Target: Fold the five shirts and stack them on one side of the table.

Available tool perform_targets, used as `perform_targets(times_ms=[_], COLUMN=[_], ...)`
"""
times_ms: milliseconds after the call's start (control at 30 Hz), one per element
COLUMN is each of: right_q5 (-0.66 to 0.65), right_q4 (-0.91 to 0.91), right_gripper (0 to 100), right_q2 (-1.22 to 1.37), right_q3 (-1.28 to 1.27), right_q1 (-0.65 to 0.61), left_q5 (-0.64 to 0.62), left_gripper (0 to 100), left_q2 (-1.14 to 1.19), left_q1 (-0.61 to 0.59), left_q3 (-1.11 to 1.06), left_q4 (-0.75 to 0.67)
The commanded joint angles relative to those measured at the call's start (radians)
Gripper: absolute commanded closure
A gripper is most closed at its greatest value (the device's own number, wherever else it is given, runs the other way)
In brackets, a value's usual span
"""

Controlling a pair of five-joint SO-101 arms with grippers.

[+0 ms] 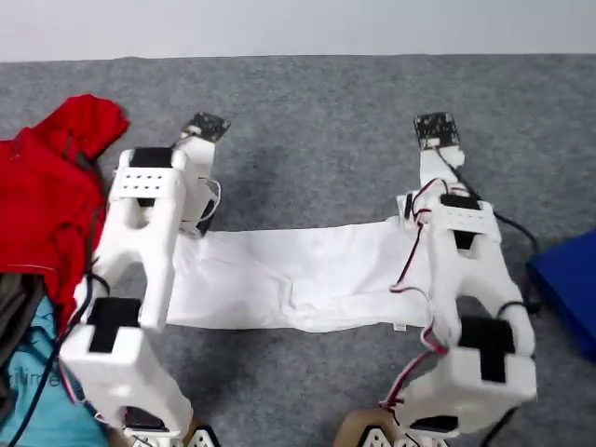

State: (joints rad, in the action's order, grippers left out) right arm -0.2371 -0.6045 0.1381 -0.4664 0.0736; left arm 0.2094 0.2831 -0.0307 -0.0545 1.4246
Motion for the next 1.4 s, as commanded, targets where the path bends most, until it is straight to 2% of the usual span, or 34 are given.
perform_targets(times_ms=[0, 167, 433, 733, 933, 1200, 1367], right_q5=[-0.005, -0.006, -0.011, -0.006, -0.005, -0.005, -0.005], right_q4=[0.018, 0.018, 0.013, -0.202, -0.312, -0.403, -0.499], right_gripper=[98.8, 98.9, 98.9, 98.7, 98.7, 98.7, 98.8], right_q2=[0.079, 0.18, 0.196, 0.186, 0.114, -0.007, -0.064], right_q3=[0.081, 0.173, 0.207, 0.344, 0.442, 0.443, 0.44], right_q1=[-0.004, 0.058, 0.094, 0.09, 0.079, 0.027, 0.031], left_q5=[0.012, 0.04, 0.04, 0.066, 0.068, 0.066, 0.057], left_gripper=[100, 100, 100, 100, 100, 100, 100], left_q2=[0.041, 0.135, 0.255, 0.258, 0.153, -0.046, -0.195], left_q1=[0.003, -0.003, -0.097, -0.097, -0.084, -0.023, -0.051], left_q3=[0.041, 0.065, 0.137, 0.162, 0.197, 0.194, 0.193], left_q4=[-0.014, 0.002, 0.009, 0.063, 0.103, 0.158, 0.158])
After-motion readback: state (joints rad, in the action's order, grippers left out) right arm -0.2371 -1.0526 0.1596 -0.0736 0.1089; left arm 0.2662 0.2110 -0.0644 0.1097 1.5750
